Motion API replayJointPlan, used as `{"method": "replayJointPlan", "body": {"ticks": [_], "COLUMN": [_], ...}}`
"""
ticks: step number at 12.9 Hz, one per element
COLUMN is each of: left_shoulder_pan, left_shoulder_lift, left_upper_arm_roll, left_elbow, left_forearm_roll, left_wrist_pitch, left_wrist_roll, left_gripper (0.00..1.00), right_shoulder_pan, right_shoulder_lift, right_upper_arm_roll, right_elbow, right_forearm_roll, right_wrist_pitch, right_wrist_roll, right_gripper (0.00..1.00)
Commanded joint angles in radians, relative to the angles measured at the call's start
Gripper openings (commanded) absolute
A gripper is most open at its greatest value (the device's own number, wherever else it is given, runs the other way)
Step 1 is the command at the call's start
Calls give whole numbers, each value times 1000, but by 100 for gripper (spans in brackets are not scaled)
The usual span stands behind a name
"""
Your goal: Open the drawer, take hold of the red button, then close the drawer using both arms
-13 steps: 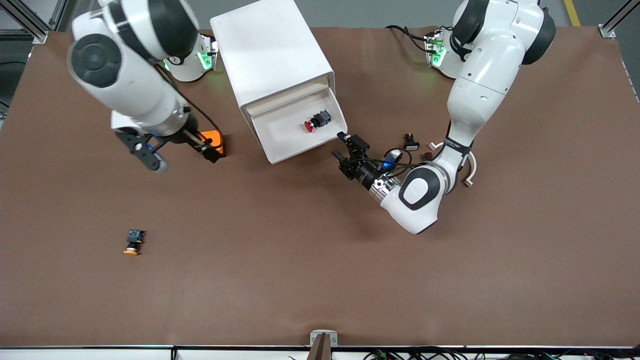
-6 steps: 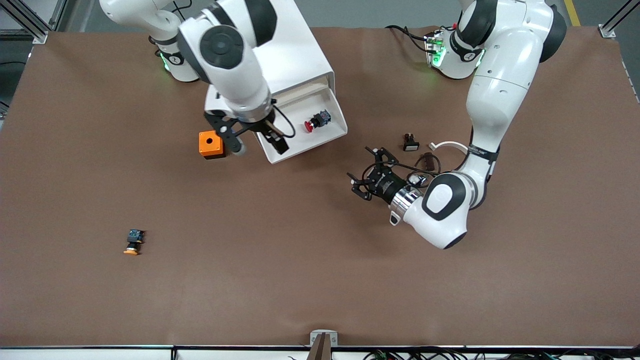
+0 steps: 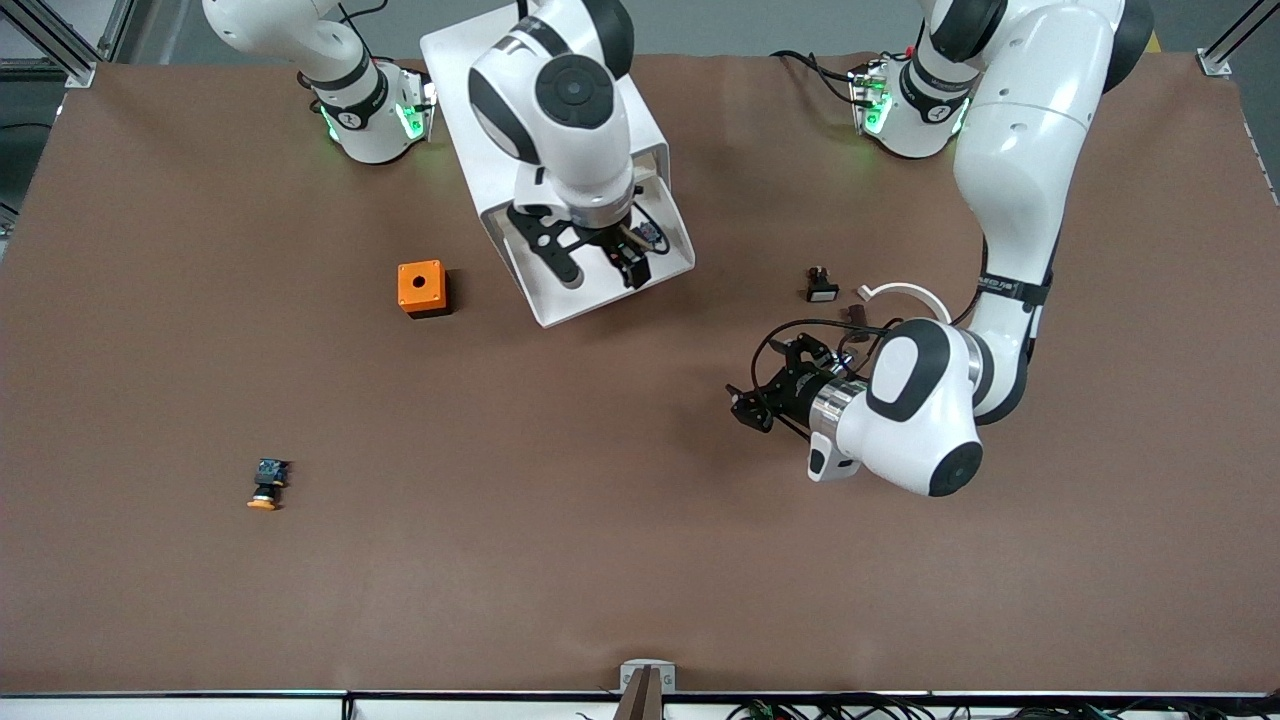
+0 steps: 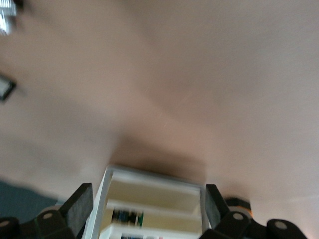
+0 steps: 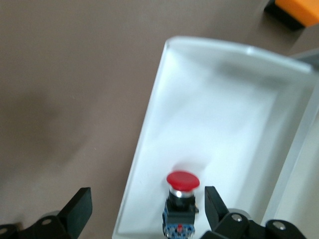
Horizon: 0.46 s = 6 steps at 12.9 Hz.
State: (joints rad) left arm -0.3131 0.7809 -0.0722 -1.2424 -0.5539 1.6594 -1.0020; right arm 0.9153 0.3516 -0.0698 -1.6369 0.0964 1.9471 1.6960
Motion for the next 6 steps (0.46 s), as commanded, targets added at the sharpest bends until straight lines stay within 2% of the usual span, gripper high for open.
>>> {"method": "replayJointPlan", "body": {"ticks": [1, 6], "left_shoulder_pan": [-50, -112], "left_shoulder_lift": [-51, -121], "left_upper_arm_roll": [3, 2], "left_elbow": [-35, -87], "left_forearm_roll": [107, 258], "left_wrist_pitch": [106, 239], "left_wrist_roll": [25, 14], "left_gripper": [99, 99], "right_shoulder_pan": [48, 92], "right_shoulder_lift": [32, 82], "right_upper_arm_roll": [-12, -12], "right_elbow": [6, 6], "right_forearm_roll": [16, 14], "right_wrist_pitch": [4, 19], "right_wrist_roll": [27, 25], "right_gripper": [100, 100]}}
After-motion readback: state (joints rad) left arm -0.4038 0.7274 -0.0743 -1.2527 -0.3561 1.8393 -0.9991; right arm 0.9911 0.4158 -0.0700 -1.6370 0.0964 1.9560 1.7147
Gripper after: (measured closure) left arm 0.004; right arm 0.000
